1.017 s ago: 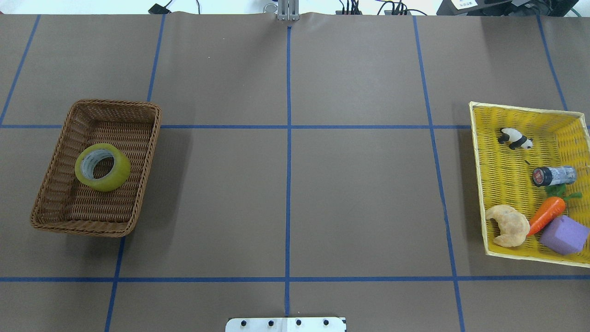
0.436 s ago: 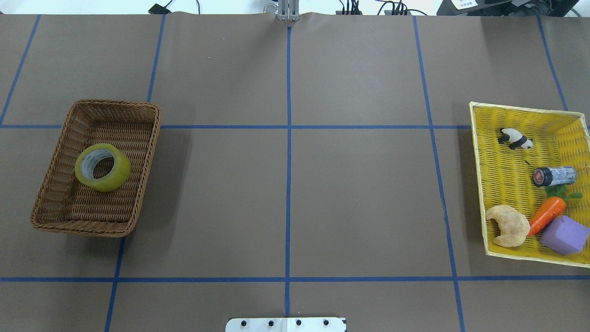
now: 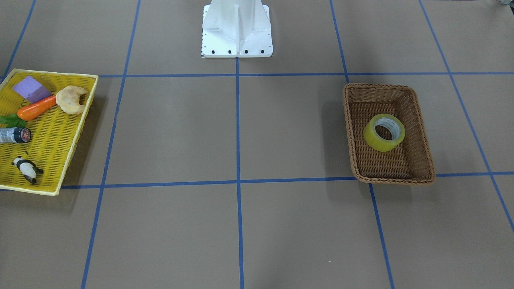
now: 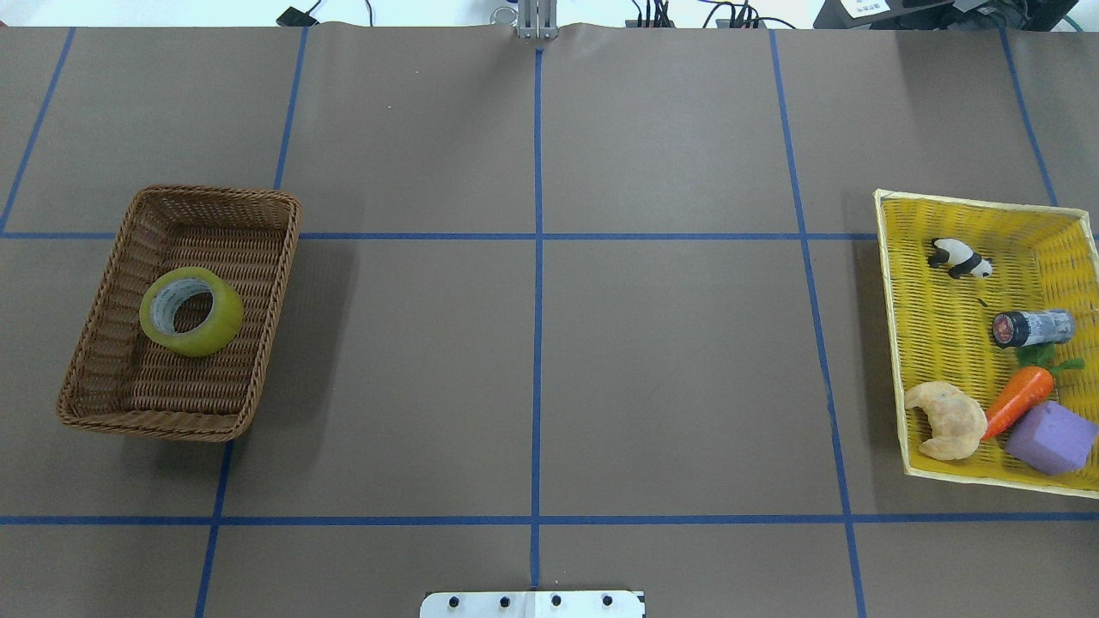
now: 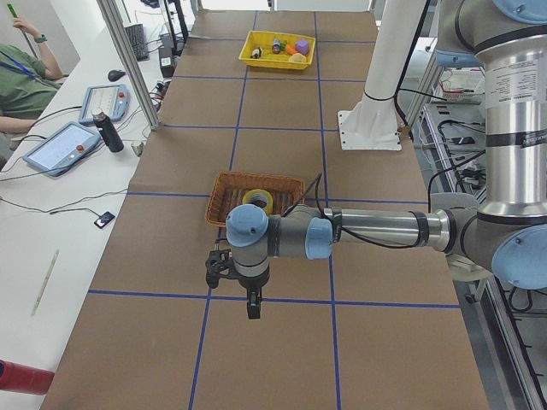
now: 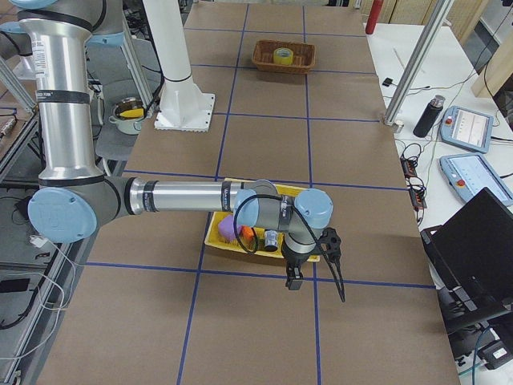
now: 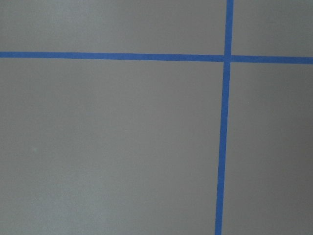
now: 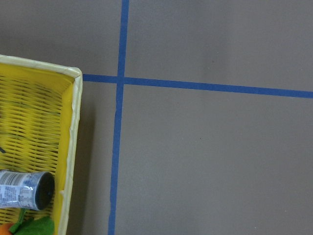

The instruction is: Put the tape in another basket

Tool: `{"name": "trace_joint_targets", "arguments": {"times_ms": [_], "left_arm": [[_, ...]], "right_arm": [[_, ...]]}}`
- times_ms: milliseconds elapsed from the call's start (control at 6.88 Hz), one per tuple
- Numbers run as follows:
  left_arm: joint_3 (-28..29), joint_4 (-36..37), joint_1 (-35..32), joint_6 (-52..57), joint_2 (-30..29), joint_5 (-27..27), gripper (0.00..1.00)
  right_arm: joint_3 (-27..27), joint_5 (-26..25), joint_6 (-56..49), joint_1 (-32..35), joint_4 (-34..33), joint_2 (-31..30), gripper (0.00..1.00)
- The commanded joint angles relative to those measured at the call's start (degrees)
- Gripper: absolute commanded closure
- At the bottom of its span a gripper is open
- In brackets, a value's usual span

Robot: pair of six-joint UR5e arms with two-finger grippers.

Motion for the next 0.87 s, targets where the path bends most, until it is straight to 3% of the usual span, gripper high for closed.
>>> {"name": "trace_joint_targets", "arguments": {"times_ms": [0, 726], "left_arm": [[0.0, 0.1, 0.1, 0.0, -0.1, -0.1, 0.02], [0.1, 0.0, 0.2, 0.0, -0.2, -0.2, 0.02]], "right_arm": [[0.8, 0.2, 3.4, -1.8, 0.1, 1.0, 0.00], [1.1, 1.0, 3.4, -2.4, 0.0, 0.9, 0.00]]}}
